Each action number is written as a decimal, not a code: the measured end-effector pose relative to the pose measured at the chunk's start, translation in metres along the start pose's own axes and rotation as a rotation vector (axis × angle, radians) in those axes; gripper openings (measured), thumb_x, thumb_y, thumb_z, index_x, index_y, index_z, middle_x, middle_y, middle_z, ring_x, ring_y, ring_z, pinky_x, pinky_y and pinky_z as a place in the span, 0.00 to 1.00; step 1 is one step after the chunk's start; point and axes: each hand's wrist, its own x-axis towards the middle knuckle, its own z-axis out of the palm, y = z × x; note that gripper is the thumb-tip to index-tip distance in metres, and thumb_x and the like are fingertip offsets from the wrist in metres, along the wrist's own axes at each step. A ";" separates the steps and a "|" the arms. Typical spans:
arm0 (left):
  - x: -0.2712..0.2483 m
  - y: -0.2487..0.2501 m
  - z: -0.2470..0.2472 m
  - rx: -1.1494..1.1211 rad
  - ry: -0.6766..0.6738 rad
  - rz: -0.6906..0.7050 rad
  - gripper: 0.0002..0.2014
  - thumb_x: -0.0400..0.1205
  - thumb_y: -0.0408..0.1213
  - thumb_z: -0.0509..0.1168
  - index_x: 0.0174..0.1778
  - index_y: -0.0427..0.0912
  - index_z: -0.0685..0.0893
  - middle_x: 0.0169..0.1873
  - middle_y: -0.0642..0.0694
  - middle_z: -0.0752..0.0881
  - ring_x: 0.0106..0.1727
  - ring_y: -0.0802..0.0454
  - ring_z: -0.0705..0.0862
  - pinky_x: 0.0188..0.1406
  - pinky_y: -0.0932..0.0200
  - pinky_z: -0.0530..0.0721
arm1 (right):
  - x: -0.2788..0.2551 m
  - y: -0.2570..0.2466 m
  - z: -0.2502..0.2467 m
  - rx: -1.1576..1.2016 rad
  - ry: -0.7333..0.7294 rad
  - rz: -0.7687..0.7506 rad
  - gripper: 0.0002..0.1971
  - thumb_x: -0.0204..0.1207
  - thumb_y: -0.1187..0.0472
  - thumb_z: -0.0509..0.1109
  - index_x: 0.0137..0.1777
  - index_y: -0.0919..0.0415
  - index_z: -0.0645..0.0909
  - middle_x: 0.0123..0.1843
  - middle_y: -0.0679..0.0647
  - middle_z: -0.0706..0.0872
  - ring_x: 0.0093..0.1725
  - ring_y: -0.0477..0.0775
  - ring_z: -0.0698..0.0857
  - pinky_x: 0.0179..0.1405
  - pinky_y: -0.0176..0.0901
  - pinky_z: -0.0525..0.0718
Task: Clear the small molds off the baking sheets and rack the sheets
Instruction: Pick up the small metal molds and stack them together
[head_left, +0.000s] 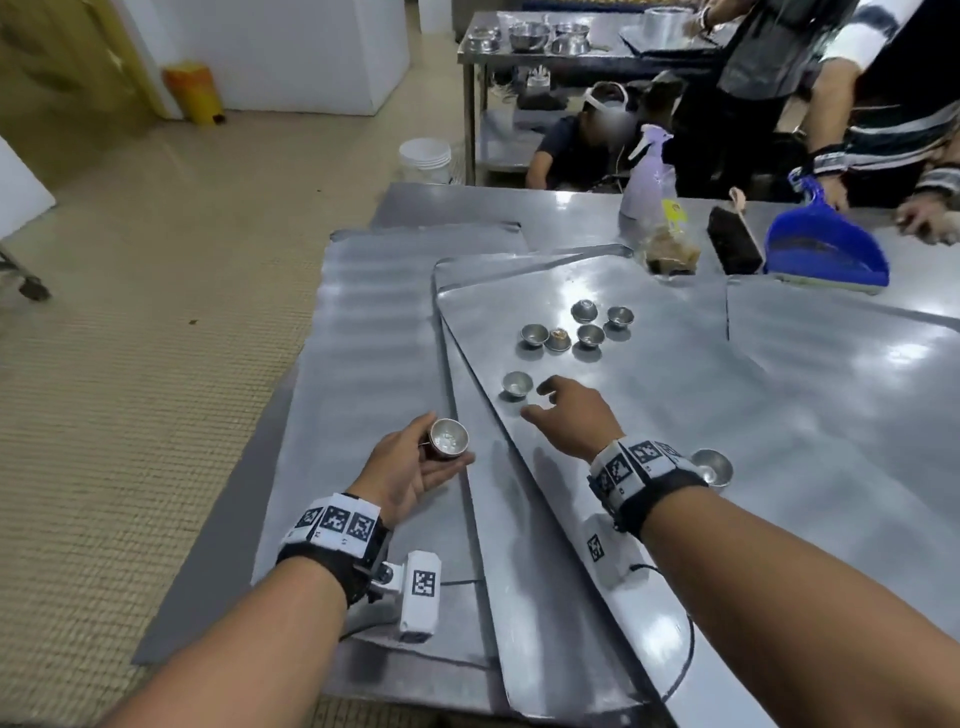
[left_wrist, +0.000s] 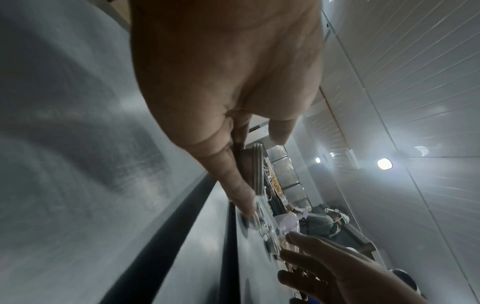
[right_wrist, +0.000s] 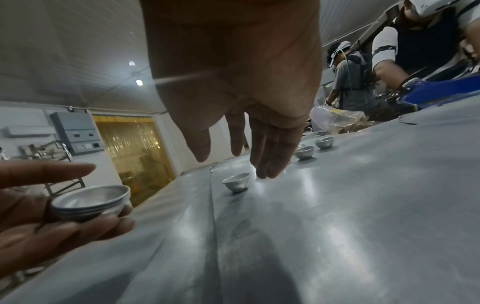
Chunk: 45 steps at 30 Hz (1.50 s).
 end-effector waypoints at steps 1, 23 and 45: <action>0.005 0.003 -0.004 0.006 -0.013 -0.011 0.15 0.87 0.41 0.65 0.57 0.29 0.80 0.47 0.28 0.90 0.44 0.33 0.93 0.39 0.52 0.93 | 0.003 -0.002 0.001 -0.011 0.005 0.015 0.26 0.77 0.45 0.71 0.72 0.55 0.78 0.68 0.55 0.85 0.67 0.57 0.83 0.62 0.48 0.80; 0.047 0.018 -0.020 -0.107 0.012 -0.146 0.22 0.86 0.48 0.65 0.63 0.30 0.80 0.57 0.28 0.89 0.51 0.31 0.92 0.32 0.55 0.91 | 0.092 -0.005 0.041 -0.190 -0.071 -0.031 0.23 0.76 0.47 0.71 0.68 0.58 0.81 0.64 0.61 0.83 0.61 0.63 0.83 0.51 0.48 0.76; 0.046 0.017 -0.014 0.000 -0.042 -0.064 0.08 0.86 0.30 0.62 0.54 0.27 0.82 0.48 0.28 0.90 0.51 0.34 0.93 0.37 0.57 0.92 | 0.080 -0.005 0.037 -0.246 -0.057 -0.233 0.16 0.84 0.54 0.63 0.65 0.52 0.88 0.64 0.56 0.82 0.62 0.61 0.84 0.59 0.52 0.83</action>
